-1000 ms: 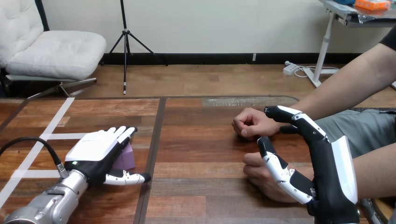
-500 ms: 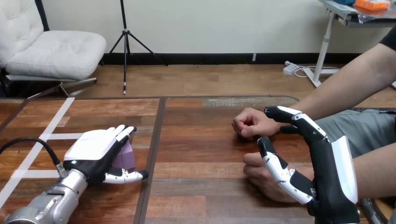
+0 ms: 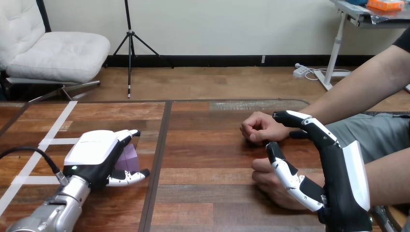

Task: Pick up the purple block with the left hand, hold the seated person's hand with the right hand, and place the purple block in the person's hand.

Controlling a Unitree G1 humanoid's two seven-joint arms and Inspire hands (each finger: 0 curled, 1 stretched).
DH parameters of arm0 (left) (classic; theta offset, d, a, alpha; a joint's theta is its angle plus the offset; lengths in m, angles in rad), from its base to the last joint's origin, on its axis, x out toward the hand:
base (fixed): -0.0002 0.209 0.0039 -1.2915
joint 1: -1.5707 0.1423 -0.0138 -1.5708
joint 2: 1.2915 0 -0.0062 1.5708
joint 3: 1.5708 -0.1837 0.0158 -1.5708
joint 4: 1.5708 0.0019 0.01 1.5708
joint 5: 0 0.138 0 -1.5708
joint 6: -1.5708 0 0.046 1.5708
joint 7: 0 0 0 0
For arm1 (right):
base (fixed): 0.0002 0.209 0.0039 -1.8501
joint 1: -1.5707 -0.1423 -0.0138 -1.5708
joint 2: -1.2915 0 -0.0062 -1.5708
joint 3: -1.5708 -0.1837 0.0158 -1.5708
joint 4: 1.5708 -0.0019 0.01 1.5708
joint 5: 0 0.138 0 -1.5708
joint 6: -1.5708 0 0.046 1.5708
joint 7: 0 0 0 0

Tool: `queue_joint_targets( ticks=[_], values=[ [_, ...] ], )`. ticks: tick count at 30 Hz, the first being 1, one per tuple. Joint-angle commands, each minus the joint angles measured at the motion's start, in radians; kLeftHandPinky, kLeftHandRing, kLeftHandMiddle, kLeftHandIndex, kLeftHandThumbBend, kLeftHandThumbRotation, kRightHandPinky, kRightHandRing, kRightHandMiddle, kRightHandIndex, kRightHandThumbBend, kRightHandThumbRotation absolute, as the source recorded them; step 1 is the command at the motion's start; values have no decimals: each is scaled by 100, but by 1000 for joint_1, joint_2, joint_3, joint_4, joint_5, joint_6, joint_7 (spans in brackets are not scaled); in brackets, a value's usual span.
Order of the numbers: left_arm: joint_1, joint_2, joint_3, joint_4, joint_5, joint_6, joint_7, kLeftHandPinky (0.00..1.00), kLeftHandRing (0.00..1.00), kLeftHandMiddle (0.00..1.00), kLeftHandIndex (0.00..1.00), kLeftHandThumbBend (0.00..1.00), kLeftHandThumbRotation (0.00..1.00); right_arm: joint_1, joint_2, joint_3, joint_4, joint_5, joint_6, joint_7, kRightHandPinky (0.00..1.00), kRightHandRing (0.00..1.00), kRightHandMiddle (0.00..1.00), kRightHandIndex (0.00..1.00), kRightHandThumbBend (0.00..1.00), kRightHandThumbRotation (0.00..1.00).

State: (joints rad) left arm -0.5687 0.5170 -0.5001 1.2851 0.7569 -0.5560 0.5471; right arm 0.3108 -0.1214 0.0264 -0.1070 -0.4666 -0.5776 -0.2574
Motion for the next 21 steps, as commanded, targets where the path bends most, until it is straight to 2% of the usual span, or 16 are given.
queue_joint_targets(
  ticks=[1, 11, 21],
  values=[
    [-32, -19, 9, 7, -12, -5, 48, 66, 73, 76, 78, 54, 36, -39, -10, -11, -37, 11, -16, -3, 67, 75, 74, 71, 38, 42],
    [-40, -31, 21, 14, -26, 10, 61, 59, 68, 72, 73, 52, 27, -39, -11, -10, -36, 14, -18, -1, 67, 75, 74, 71, 38, 41],
    [-50, -35, 25, 17, -34, 20, 38, 56, 66, 71, 73, 53, 25, -38, -11, -10, -36, 7, -20, -5, 67, 75, 74, 71, 37, 40]
  ],
)
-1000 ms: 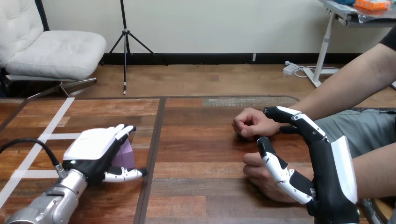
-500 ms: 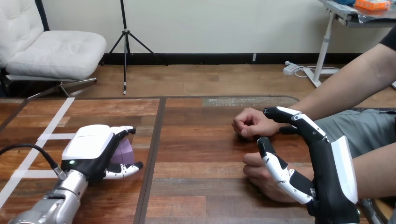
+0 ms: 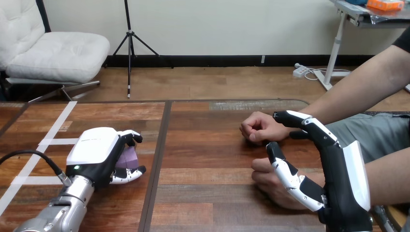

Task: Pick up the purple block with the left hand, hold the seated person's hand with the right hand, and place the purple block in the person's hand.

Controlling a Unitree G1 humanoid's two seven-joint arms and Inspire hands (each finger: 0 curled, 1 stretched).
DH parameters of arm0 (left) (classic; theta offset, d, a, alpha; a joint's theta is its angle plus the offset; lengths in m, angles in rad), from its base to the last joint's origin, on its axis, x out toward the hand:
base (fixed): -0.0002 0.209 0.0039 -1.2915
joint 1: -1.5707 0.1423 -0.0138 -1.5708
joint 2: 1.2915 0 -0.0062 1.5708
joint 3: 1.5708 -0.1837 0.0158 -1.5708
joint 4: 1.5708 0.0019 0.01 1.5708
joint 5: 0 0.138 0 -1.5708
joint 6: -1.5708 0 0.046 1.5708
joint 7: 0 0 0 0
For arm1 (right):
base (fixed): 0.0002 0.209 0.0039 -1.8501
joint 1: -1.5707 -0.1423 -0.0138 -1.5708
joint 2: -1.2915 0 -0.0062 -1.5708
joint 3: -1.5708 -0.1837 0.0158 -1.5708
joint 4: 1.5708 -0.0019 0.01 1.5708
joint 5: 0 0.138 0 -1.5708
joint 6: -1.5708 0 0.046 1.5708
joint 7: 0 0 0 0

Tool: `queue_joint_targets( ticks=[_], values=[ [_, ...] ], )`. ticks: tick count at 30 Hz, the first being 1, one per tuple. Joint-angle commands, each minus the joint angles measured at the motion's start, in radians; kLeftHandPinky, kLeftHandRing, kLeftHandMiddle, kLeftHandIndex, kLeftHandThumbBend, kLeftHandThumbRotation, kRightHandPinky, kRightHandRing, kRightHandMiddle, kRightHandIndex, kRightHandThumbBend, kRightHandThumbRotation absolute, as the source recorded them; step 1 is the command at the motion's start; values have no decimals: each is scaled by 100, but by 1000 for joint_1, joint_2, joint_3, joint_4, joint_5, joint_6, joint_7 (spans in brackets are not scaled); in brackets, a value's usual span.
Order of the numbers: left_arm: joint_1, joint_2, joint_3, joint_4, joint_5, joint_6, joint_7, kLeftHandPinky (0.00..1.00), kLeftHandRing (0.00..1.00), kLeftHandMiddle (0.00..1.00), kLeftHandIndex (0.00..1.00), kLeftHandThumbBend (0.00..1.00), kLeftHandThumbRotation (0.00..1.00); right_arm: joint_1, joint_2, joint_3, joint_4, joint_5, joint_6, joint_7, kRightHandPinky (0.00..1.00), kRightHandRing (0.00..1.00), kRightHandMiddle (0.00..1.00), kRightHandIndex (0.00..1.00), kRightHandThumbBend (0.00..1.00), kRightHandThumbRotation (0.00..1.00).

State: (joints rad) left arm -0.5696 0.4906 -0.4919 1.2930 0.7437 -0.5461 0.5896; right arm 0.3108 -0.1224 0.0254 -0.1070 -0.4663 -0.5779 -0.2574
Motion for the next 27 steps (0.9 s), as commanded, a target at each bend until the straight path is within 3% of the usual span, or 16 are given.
queue_joint_targets(
  ticks=[1, 27],
  values=[
    [-50, -9, 17, 9, -22, 12, -8, 56, 66, 71, 74, 53, 26, -38, -10, -9, -37, 7, -19, -4, 67, 75, 74, 71, 38, 40],
    [-43, -17, 21, 13, -38, 32, -32, 58, 68, 72, 73, 56, 27, -24, -14, -12, -49, 18, -14, 20, 68, 76, 74, 72, 37, 40]
  ],
)
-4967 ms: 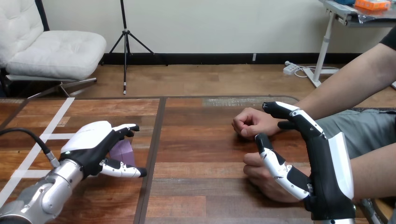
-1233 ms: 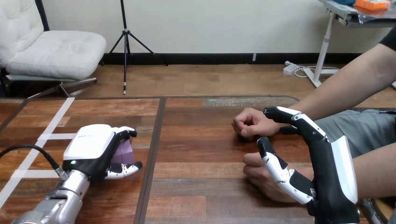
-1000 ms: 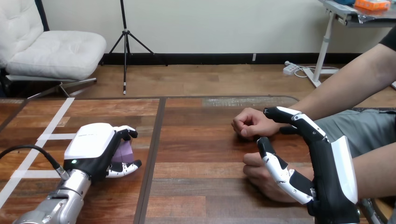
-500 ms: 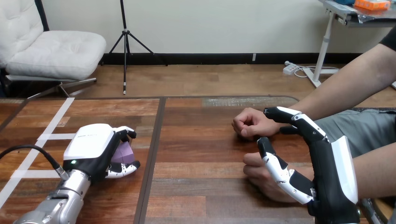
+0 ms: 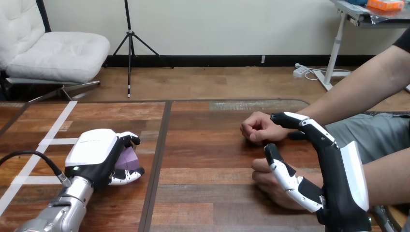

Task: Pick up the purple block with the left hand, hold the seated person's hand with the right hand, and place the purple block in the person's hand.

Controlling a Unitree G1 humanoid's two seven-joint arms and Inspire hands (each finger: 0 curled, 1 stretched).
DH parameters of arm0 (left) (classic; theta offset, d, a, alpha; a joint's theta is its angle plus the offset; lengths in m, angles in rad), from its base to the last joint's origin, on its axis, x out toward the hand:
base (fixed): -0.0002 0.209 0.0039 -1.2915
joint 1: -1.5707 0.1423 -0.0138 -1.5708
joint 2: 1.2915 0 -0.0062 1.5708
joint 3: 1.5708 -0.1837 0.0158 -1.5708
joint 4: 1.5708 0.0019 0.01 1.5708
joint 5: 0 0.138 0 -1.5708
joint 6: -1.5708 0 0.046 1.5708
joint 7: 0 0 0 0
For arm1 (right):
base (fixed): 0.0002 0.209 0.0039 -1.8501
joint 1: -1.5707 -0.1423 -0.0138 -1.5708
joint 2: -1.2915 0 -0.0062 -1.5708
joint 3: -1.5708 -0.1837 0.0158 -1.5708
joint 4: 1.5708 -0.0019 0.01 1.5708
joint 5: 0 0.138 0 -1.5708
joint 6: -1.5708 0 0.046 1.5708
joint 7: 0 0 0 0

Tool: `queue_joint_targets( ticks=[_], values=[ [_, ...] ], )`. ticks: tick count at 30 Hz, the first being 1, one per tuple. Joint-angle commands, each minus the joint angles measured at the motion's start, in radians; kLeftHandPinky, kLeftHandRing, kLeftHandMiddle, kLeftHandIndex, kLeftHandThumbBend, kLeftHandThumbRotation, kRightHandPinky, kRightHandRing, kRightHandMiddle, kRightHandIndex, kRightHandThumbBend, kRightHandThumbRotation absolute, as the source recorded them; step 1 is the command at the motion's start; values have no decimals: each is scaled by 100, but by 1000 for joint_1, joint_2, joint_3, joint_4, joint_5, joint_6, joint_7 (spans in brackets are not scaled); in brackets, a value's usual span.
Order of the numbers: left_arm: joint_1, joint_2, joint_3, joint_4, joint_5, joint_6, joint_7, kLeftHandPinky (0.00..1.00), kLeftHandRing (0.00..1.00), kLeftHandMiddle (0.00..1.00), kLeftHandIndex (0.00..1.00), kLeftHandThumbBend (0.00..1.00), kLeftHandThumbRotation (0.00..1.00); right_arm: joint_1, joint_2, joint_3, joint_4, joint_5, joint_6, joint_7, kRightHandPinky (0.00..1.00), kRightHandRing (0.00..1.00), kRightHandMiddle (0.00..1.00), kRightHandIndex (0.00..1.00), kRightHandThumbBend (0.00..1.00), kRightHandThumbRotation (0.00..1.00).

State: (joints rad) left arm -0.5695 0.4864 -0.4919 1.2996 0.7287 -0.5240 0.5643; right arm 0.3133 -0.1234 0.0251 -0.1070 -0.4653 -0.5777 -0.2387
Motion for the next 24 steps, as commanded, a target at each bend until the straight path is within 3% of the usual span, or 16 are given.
queue_joint_targets(
  ticks=[1, 24],
  values=[
    [-43, -13, 21, 6, -24, 10, -7, 58, 68, 72, 73, 56, 27, -26, -13, -12, -50, 17, -15, 2, 69, 76, 74, 72, 37, 40],
    [-10, -24, 26, 10, -41, 25, 26, 60, 68, 73, 74, 61, 26, -16, -19, -19, -57, 16, -18, 5, 68, 76, 74, 72, 38, 40]
  ],
)
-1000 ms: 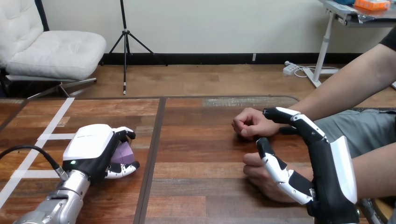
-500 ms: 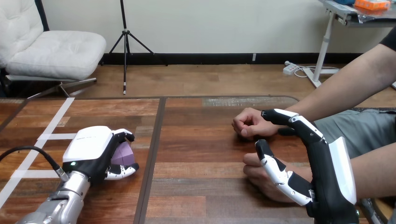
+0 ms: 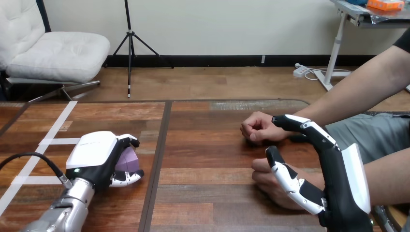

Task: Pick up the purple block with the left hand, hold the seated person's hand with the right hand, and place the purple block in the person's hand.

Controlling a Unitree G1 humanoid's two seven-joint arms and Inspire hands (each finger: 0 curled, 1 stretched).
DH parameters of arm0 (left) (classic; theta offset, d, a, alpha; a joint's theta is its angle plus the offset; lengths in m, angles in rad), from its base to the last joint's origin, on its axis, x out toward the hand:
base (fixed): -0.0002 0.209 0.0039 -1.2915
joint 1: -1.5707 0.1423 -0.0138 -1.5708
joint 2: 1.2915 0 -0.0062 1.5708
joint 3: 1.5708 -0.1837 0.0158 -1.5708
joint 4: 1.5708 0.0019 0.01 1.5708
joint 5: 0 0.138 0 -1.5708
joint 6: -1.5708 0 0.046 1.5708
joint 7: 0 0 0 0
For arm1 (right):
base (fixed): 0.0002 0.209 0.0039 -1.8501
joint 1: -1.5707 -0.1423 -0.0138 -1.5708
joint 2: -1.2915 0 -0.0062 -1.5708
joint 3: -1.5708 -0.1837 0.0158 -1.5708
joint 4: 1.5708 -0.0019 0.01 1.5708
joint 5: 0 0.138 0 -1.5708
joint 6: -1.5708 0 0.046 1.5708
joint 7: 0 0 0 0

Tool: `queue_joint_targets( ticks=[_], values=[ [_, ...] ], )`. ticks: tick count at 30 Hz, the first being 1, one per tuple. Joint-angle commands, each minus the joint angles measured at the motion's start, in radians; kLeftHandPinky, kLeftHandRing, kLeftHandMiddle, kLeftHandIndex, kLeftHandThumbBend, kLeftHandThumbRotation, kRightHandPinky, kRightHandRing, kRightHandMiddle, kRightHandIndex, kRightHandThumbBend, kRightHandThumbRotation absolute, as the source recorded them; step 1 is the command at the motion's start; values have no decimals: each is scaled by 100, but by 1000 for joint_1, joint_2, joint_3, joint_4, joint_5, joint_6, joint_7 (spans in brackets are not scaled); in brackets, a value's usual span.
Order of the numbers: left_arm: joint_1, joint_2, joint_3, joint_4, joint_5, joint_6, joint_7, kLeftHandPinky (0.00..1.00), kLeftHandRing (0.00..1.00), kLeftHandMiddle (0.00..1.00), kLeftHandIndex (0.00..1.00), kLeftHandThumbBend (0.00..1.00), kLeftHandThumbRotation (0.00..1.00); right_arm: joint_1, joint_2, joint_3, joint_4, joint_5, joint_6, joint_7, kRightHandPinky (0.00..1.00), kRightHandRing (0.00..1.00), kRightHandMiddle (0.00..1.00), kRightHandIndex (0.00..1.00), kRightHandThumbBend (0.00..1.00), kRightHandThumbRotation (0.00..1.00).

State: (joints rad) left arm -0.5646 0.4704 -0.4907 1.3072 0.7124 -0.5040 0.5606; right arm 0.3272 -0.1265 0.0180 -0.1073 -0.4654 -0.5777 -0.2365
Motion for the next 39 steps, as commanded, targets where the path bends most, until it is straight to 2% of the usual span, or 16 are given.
queue_joint_targets(
  ticks=[1, 9, 21, 26, 39],
  values=[
    [-14, -9, 26, 3, -25, 6, 31, 60, 68, 73, 74, 61, 26, -30, -16, -12, -56, 17, -19, 3, 68, 76, 74, 72, 38, 40],
    [-3, -12, 22, 4, -22, 7, 50, 59, 68, 72, 72, 60, 24, -27, -16, -14, -62, 10, -12, 4, 69, 76, 74, 72, 38, 40],
    [4, -19, 28, 8, -33, 3, 42, 47, 53, 58, 65, 57, 13, -30, -14, -16, -61, 8, -13, 4, 69, 76, 75, 72, 38, 41],
    [6, -22, 31, 9, -39, 3, 36, 43, 48, 53, 61, 57, 6, -30, -12, -15, -62, 10, -12, 6, 69, 76, 75, 72, 38, 41],
    [5, -33, 37, 14, -46, 22, 5, 41, 46, 53, 54, 55, 0, -31, -11, -14, -63, 9, -16, 9, 69, 76, 75, 72, 38, 41]
  ],
)
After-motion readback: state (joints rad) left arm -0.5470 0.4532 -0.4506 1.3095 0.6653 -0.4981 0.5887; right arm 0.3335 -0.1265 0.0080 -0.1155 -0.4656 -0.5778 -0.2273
